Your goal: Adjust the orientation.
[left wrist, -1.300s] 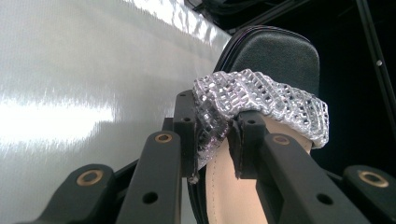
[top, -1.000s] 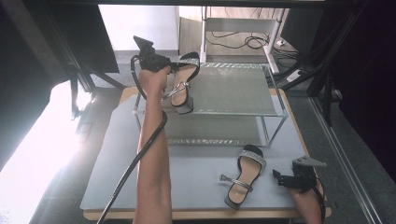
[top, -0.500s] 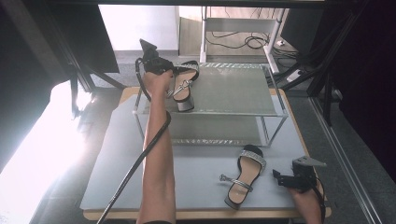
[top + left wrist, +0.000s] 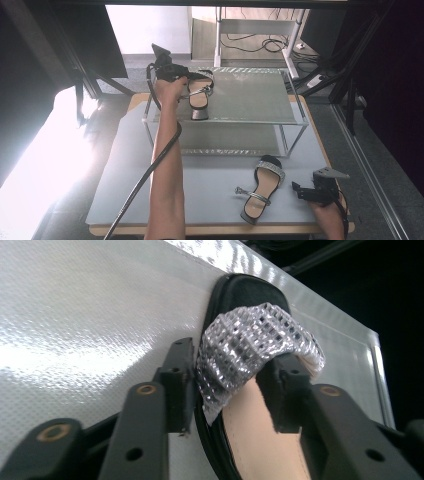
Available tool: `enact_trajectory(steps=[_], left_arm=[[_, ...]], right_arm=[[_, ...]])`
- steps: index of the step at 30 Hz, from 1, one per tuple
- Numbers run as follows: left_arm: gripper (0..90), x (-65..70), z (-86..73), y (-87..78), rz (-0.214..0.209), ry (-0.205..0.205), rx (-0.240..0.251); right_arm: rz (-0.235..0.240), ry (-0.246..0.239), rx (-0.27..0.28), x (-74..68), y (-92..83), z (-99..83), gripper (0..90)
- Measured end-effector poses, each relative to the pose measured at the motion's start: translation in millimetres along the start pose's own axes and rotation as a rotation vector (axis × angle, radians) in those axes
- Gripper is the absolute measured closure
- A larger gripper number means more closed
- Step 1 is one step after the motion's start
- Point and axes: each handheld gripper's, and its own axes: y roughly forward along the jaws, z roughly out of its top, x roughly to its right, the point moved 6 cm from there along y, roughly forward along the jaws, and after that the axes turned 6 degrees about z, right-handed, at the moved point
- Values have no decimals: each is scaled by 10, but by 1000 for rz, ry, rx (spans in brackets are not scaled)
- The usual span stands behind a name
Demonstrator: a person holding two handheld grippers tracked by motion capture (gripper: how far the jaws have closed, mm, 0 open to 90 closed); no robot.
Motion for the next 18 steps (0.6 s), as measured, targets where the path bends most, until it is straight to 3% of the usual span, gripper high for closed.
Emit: enact_trajectory(steps=[2, 5, 9, 18], left_arm=[[540, -7, -13, -33, -33, 15, 4], [451, -19, -33, -110, -31, 65, 16], [357, -8, -75, -246, -69, 125, 18], [219, -69, -218, -472, -117, 173, 9]], right_arm=[[0, 0, 0, 0, 0, 0, 96], [1, 1, 0, -1, 0, 0, 95], [0, 1, 0, -1, 0, 0, 95], [0, 1, -1, -3, -1, 0, 96]])
